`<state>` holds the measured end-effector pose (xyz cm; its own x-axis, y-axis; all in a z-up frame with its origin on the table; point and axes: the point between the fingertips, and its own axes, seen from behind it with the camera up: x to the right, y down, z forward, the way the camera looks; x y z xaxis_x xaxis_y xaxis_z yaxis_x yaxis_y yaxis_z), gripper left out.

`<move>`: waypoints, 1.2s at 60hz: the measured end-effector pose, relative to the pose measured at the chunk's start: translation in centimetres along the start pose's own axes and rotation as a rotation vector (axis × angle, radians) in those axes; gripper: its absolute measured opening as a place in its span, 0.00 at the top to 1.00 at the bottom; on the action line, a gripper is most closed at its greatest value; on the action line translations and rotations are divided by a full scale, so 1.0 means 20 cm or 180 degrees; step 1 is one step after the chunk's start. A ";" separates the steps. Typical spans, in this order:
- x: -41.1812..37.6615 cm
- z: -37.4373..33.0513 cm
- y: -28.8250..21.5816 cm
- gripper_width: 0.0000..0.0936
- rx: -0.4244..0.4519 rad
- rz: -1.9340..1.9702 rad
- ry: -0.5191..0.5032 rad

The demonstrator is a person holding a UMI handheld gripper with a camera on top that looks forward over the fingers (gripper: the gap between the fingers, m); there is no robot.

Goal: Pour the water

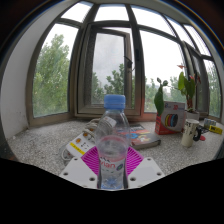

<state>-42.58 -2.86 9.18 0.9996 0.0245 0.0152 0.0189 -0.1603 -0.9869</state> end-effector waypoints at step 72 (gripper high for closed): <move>1.61 0.43 -0.91 0.72 0.0867 0.7447 -0.2078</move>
<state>-10.84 9.38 26.29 -0.7414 0.2468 -0.6241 -0.6710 -0.2887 0.6829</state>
